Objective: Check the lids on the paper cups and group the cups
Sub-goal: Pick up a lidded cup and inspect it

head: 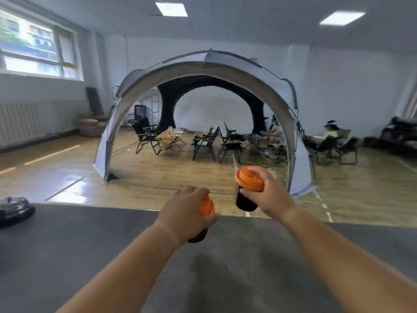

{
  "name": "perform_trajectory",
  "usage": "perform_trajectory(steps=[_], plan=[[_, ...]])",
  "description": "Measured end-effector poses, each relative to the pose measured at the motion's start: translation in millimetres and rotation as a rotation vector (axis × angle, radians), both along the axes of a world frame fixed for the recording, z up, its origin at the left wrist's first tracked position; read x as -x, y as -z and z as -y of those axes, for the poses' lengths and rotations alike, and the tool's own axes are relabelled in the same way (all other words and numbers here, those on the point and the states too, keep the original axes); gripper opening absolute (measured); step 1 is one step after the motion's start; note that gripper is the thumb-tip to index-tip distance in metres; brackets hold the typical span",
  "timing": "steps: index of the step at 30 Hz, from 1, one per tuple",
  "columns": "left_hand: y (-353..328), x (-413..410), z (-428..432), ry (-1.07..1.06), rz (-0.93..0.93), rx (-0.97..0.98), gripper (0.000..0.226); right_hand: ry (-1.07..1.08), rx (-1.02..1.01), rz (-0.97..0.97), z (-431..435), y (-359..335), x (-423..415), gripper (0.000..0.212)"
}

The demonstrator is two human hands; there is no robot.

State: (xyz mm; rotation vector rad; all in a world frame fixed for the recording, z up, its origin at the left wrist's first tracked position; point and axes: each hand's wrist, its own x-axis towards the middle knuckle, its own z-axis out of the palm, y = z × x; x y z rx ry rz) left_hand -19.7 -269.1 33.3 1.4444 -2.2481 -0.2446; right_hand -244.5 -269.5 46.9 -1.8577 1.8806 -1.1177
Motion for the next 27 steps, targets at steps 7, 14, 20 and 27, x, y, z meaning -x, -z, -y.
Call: perform_trajectory(steps=[7, 14, 20, 27], plan=[[27, 160, -35, 0.161, 0.006, -0.049, 0.067, 0.154, -0.154, -0.007, -86, 43, 171, 0.067], [47, 220, -49, 0.054, 0.051, -0.065, 0.071, 0.16, -0.134, 0.046, -126, 76, 224, 0.091], [47, 222, -45, -0.009, 0.165, -0.024, 0.086, 0.185, -0.095, 0.005, -128, 81, 226, 0.103], [36, 258, -77, 0.169, -0.088, 0.22, 0.074, 0.148, -0.075, 0.023, -130, 86, 227, 0.107]])
